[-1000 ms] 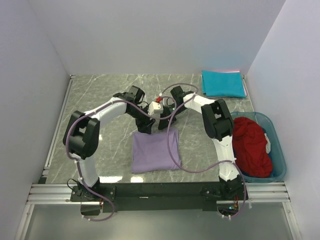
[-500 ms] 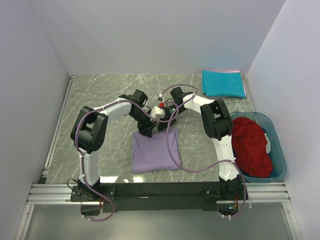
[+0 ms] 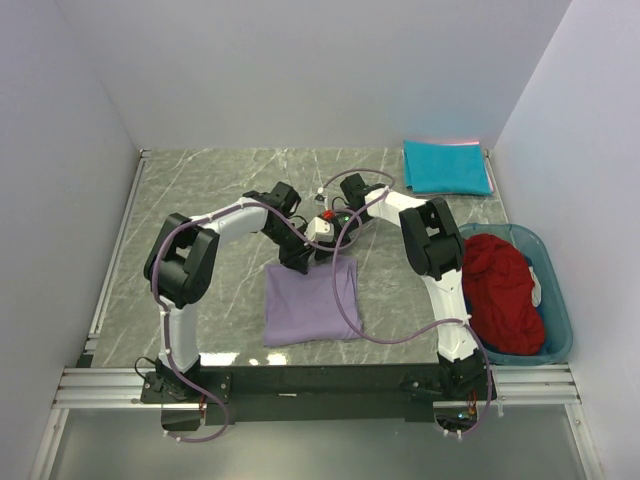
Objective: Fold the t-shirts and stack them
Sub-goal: Fold the tshirt
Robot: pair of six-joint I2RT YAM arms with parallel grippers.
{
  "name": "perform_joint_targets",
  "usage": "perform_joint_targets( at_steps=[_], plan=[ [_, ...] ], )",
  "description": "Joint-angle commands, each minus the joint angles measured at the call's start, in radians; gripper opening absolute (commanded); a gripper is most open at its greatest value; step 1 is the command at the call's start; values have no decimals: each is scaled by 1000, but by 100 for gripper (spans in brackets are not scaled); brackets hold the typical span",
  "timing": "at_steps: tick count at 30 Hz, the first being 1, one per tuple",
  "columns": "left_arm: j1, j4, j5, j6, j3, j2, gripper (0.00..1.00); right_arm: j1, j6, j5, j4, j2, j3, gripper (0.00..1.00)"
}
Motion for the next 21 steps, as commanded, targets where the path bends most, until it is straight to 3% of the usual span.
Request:
perform_joint_targets(
  at_steps=[1, 4, 5, 6, 12, 21],
  plan=[
    [-9, -9, 29, 29, 17, 2, 29, 1, -3, -20, 24, 10, 36, 20],
    [-28, 3, 9, 35, 0, -16, 16, 0, -1, -31, 27, 12, 45, 20],
    [-31, 11, 7, 35, -6, -32, 3, 0, 0, -46, 30, 16, 48, 20],
    [-39, 18, 1, 34, -21, -41, 1, 1, 2, -52, 32, 19, 56, 20],
    [-72, 97, -74, 11, -87, -159, 1, 30, 28, -132, 105, 12, 36, 20],
    [-103, 121, -147, -11, -81, -231, 1, 84, -15, -205, 38, 109, 67, 17]
  ],
)
